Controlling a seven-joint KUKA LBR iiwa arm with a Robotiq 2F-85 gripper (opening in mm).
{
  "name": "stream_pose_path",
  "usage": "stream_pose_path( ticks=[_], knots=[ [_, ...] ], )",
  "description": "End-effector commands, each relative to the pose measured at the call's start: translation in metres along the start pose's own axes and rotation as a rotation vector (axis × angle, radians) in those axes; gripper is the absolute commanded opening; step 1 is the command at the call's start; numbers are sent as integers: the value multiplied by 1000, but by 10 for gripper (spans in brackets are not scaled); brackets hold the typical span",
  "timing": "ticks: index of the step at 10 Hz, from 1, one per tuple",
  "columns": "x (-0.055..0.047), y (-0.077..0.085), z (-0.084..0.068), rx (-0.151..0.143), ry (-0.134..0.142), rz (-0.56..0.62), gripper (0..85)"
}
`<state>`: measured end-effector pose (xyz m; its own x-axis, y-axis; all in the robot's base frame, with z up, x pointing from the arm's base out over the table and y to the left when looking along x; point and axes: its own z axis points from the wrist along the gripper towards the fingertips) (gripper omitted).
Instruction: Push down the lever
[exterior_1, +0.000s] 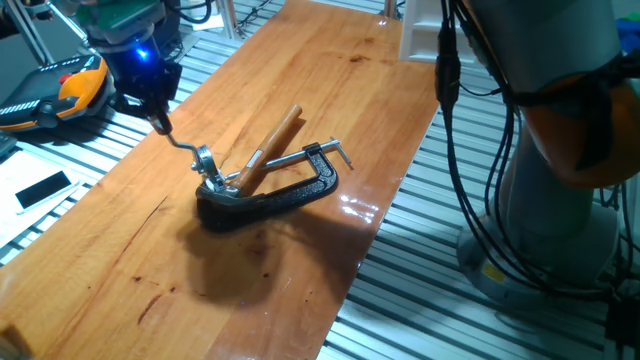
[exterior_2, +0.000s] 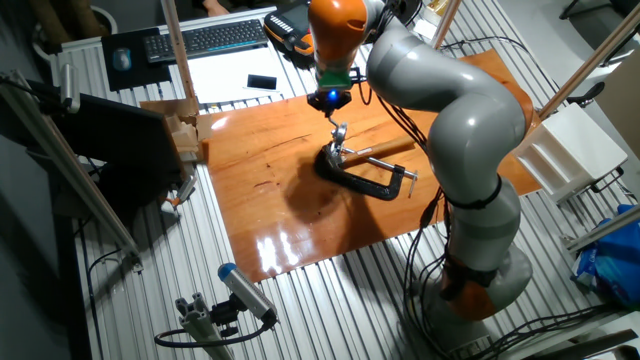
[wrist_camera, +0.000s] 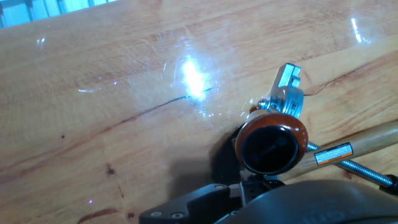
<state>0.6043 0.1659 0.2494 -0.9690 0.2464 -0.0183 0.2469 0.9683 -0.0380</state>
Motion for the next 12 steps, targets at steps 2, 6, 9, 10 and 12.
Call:
stream_pose_path(
  ticks=[2, 6, 9, 10, 12],
  knots=[
    [-5, -2, 2, -1, 1, 2, 0],
    [-16, -10, -4, -4, 14, -11, 0],
    [-20, -12, -3, -8, 17, -9, 0],
    [-21, -13, -3, -8, 17, -9, 0],
    [-28, -18, -3, -6, 19, -17, 0]
  ],
)
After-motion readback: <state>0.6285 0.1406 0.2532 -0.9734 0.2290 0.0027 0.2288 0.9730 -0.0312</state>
